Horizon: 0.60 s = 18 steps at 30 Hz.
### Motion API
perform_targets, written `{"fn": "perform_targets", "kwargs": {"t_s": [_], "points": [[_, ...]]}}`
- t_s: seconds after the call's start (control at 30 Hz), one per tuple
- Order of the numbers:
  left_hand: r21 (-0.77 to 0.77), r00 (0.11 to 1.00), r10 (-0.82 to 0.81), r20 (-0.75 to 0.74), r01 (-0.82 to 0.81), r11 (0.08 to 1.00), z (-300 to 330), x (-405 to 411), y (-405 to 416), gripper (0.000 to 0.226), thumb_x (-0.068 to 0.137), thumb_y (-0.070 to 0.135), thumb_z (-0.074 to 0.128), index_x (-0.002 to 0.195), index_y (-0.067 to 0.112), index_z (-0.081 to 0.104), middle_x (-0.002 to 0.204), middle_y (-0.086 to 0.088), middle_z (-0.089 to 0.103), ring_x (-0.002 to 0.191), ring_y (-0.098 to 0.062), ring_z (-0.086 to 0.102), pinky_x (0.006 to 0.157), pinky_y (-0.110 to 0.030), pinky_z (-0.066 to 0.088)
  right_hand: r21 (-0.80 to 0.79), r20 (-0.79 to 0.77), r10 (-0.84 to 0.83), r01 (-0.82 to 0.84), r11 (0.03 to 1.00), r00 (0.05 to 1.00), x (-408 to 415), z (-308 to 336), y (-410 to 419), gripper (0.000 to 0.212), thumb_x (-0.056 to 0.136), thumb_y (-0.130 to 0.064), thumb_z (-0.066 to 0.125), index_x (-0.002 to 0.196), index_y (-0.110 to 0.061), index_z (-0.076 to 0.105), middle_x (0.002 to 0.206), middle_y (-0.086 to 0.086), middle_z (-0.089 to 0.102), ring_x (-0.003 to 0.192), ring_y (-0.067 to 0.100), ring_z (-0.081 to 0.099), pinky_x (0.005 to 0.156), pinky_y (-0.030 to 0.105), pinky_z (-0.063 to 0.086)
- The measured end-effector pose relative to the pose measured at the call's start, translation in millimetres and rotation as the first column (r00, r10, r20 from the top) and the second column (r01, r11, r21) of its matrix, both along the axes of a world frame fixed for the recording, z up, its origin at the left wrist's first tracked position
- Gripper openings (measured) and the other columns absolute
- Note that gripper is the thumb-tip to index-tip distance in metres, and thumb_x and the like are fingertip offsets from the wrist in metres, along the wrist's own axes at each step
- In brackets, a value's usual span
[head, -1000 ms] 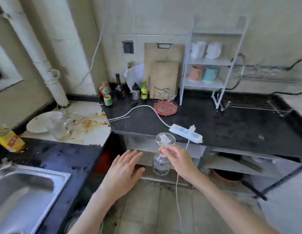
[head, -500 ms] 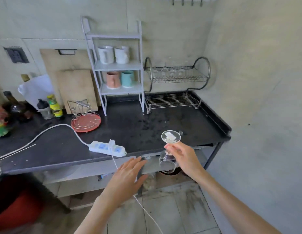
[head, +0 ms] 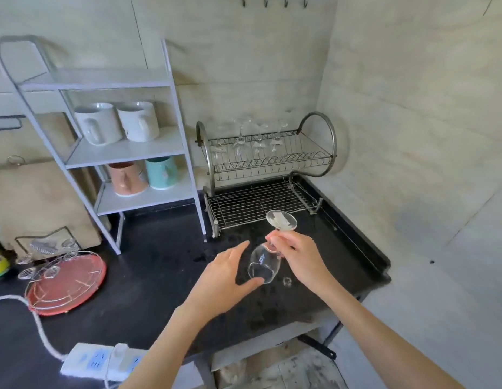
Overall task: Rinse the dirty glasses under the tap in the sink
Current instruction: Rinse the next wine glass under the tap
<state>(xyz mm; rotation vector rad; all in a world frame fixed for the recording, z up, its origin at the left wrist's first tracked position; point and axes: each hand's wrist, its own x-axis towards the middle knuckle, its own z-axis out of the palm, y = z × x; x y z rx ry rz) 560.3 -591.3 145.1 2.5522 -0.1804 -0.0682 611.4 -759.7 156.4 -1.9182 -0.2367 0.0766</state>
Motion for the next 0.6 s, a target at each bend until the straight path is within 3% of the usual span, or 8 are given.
{"fn": "perform_targets", "kwargs": {"t_s": [0.1,0.23,0.33,0.43,0.5,0.6], "points": [[-0.123,0.998,0.060,-0.020,-0.062,0.991,-6.5,42.2,-11.2,0.066,0.082,0.046,0.064,0.137,0.032,0.031,0.130,0.010,0.047,0.121,-0.008,0.041,0.099,-0.023,0.037,0.081,-0.061,0.007,-0.002,0.997,0.998,39.1,-1.8,2.7,0.015,0.093,-0.018,0.054,0.089,-0.018,0.069,0.087,-0.003,0.069,0.089,0.012,0.067,0.080,0.030,0.056],[-0.170,0.987,0.147,-0.060,-0.155,0.973,-22.9,89.7,-20.5,0.061,0.079,0.042,0.067,0.130,0.030,0.037,0.115,0.012,0.047,0.112,-0.007,0.044,0.093,-0.020,0.037,0.217,-0.246,0.005,0.050,0.975,0.969,92.2,-11.3,1.2,0.016,0.092,-0.014,0.054,0.089,-0.011,0.069,0.086,0.005,0.070,0.084,0.017,0.068,0.071,0.029,0.058],[-0.243,0.968,0.247,-0.046,-0.251,0.937,-25.2,125.7,-27.2,0.060,0.079,0.039,0.068,0.131,0.027,0.040,0.117,0.010,0.047,0.108,-0.004,0.048,0.089,-0.016,0.038,0.440,-0.543,0.101,0.180,0.880,0.834,135.6,-22.7,-5.1,0.020,0.096,-0.017,0.050,0.090,-0.008,0.068,0.091,0.010,0.070,0.082,0.020,0.068,0.071,0.034,0.057],[-0.314,0.939,0.341,0.047,-0.310,0.897,-6.1,161.0,-40.1,0.063,0.080,0.037,0.069,0.134,0.027,0.039,0.116,0.010,0.048,0.102,-0.001,0.051,0.087,-0.014,0.042,0.603,-0.711,0.290,0.344,0.720,0.640,177.5,-26.4,-12.8,0.027,0.098,-0.020,0.046,0.087,-0.007,0.067,0.083,0.009,0.072,0.080,0.022,0.068,0.068,0.035,0.055],[-0.284,0.933,0.323,0.160,-0.270,0.920,10.8,182.2,-52.8,0.059,0.080,0.032,0.069,0.132,0.025,0.042,0.117,0.009,0.046,0.097,0.006,0.050,0.083,-0.004,0.038,0.653,-0.727,0.378,0.405,0.640,0.573,202.2,-22.3,-19.3,0.026,0.097,-0.022,0.047,0.092,-0.005,0.066,0.083,0.009,0.072,0.079,0.021,0.071,0.068,0.036,0.058],[-0.244,0.915,0.269,0.299,-0.200,0.949,36.6,213.5,-67.6,0.055,0.079,0.026,0.071,0.128,0.021,0.047,0.113,0.009,0.047,0.095,0.010,0.049,0.084,0.002,0.033,0.741,-0.642,0.437,0.366,0.563,0.629,234.5,0.7,-38.1,0.024,0.096,-0.021,0.048,0.097,-0.004,0.066,0.087,0.010,0.071,0.080,0.021,0.071,0.071,0.035,0.060]]}}
